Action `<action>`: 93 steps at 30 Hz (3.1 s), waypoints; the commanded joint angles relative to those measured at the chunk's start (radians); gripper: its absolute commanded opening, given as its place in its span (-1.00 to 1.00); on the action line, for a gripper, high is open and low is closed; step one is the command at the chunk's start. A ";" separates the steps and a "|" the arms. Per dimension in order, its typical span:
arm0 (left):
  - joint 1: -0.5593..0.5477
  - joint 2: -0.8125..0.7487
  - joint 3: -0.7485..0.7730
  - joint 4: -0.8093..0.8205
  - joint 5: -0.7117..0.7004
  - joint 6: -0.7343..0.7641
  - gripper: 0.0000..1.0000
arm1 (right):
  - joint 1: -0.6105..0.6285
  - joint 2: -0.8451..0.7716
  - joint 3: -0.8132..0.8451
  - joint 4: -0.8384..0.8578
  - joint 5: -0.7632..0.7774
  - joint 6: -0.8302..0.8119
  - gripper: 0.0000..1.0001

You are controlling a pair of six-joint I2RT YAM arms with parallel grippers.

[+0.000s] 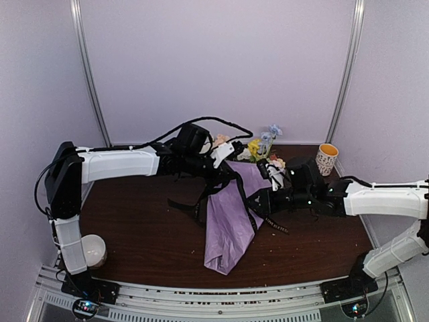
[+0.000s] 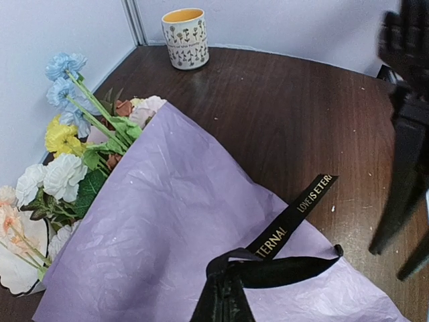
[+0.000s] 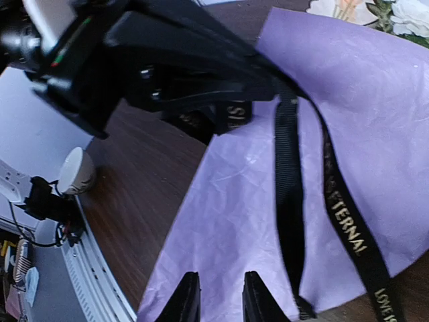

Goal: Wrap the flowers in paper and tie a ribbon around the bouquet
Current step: Cross the ribbon over the folded bouquet.

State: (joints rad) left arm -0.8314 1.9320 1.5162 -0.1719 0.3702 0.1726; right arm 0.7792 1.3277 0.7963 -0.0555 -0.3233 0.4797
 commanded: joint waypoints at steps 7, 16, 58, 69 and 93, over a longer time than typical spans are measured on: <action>0.020 0.002 0.018 0.061 0.009 -0.069 -1.00 | 0.166 0.157 -0.086 0.468 0.238 0.167 -0.58; 0.020 -0.062 -0.036 0.098 0.017 -0.091 -1.00 | 0.162 0.227 -0.046 0.382 0.553 0.224 -0.43; 0.024 -0.089 0.004 -0.120 -0.064 -0.284 -1.00 | 0.051 0.468 0.234 0.279 0.286 -0.002 -0.57; 0.068 -0.086 -0.007 -0.103 -0.068 -0.297 -1.00 | 0.051 0.336 0.104 0.252 0.172 -0.022 -1.00; 0.193 -0.090 -0.076 -0.504 -0.030 0.080 0.21 | 0.006 0.237 0.078 0.063 -0.186 -0.040 -1.00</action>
State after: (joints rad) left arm -0.6846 1.8305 1.4616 -0.5045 0.3920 0.1371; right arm 0.7982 1.6043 0.8631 0.0563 -0.4908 0.4549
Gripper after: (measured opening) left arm 0.652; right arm 0.008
